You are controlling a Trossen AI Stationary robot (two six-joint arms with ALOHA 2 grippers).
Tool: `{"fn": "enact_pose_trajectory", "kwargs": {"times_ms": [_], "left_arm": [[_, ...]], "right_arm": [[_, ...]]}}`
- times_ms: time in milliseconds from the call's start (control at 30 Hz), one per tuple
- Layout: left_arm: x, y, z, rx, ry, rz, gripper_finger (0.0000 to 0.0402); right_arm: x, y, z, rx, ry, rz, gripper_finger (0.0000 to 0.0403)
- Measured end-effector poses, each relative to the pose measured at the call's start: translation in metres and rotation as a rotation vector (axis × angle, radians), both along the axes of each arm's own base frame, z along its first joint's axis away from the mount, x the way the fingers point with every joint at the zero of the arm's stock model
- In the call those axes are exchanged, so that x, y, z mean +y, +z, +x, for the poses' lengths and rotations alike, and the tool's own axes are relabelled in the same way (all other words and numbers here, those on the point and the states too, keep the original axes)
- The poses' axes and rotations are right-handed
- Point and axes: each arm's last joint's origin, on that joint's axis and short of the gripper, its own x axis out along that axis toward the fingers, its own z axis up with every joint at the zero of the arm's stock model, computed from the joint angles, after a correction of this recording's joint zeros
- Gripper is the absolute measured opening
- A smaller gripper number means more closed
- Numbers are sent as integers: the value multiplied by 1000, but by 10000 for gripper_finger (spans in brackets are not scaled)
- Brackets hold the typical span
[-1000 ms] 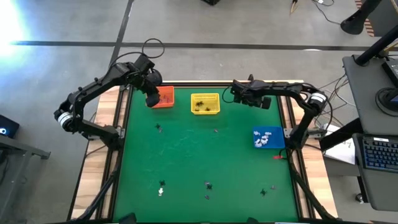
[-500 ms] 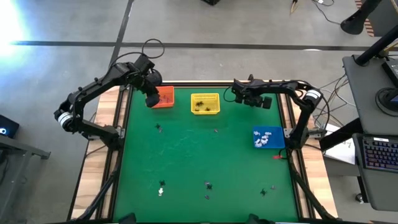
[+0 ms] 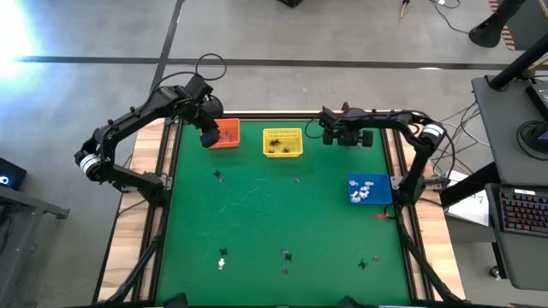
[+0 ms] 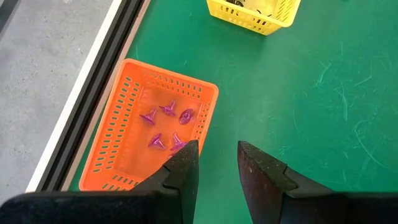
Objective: Sort Halloween decoration
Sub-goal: Put the white skeleton toy into the blue basket
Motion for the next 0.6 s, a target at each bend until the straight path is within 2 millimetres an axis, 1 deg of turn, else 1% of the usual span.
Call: {"fn": "enact_pose_trajectory", "kwargs": {"times_ms": [200, 333, 467, 600], "left_arm": [[0, 0, 0, 0, 0, 0, 94], [0, 0, 0, 3, 0, -3, 94], [-1, 0, 0, 6, 0, -6, 94], [-1, 0, -1, 6, 2, -7, 94]], "right_arm": [[4, 19, 12, -60, 131, -1, 15], [12, 37, 20, -100, 226, 6, 14], [27, 58, 24, -105, 311, 43, 14], [50, 75, 25, -113, 376, 74, 13]]}}
